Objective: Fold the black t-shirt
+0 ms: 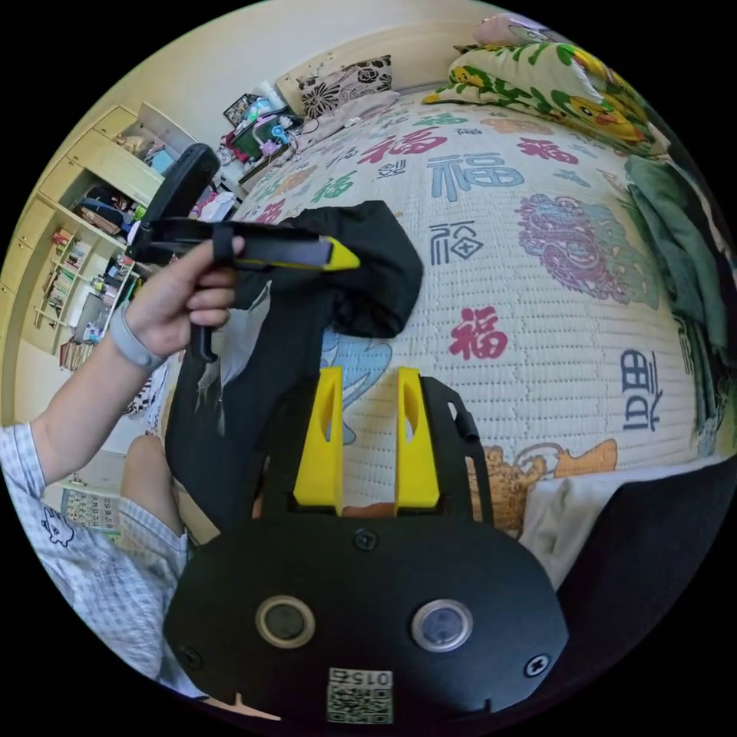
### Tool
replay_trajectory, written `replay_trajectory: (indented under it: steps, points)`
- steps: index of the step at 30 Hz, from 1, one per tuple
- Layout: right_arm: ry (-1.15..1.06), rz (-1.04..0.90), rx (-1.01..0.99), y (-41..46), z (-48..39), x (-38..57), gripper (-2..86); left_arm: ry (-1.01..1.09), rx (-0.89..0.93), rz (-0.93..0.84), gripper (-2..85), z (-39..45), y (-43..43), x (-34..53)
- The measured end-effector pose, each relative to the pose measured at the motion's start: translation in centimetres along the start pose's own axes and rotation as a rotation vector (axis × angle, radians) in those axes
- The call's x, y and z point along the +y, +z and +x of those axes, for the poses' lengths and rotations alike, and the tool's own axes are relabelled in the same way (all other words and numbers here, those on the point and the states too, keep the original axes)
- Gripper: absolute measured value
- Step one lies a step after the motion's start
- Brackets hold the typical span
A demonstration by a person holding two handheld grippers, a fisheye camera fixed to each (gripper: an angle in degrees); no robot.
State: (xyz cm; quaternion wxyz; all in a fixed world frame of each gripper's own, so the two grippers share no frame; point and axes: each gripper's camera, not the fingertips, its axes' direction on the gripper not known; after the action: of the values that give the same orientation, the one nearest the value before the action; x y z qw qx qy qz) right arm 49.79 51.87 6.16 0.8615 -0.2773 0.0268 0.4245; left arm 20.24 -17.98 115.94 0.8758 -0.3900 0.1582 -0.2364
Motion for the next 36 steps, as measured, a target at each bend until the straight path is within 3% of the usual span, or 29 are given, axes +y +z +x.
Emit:
replay_trajectory:
  steps: [2, 6, 8, 10, 15, 17, 20, 22, 25, 31, 36]
  points:
    - [0.027, 0.016, -0.053, -0.4, 1.3, 0.0, 10.9, -0.035, 0.110, 0.045, -0.2, -0.9, -1.2, -1.0]
    - [0.060, 0.100, -0.240, -1.3, 3.2, -1.8, 11.0, -0.048, 0.173, 0.052, -0.3, -1.3, -1.5, -1.7]
    - [0.055, 0.119, -0.238, -1.7, 3.6, -2.4, 7.4, -0.066, 0.185, 0.071, -0.2, -1.6, -1.9, -1.8]
    - [0.066, 0.142, -0.089, -3.7, 4.0, -2.7, 2.4, -0.065, 0.227, 0.096, -0.2, -1.6, -2.2, -1.9]
    - [-0.159, 0.339, 0.343, -11.2, 2.2, -1.5, 1.6, 0.004, 0.229, 0.038, 0.7, 0.1, -0.6, -2.9]
    - [-0.183, 0.270, 0.384, -11.6, 2.6, -1.4, 2.4, 0.035, 0.162, 0.007, 2.5, 1.1, 0.6, -3.8]
    - [0.011, 0.106, 0.313, -10.4, 7.1, -1.4, 3.9, 0.049, 0.143, -0.008, 4.9, 2.0, 1.8, -5.3]
    - [0.098, 0.084, 0.124, -10.5, 10.0, -0.7, 5.2, 0.039, 0.118, -0.011, 5.9, 2.1, 2.3, -6.3]
    - [0.050, 0.164, 0.039, -11.8, 10.6, 0.4, 6.6, -0.010, 0.102, -0.017, 6.4, 1.6, 3.3, -7.9]
    - [0.020, 0.094, 0.055, -11.8, 10.8, 1.2, 6.5, -0.146, 0.174, -0.097, 5.2, 0.4, 8.6, -11.0]
    - [0.018, 0.144, -0.014, -13.2, 11.7, 2.9, 5.9, -0.084, 0.345, 0.087, -0.2, 3.3, 7.6, -15.5]
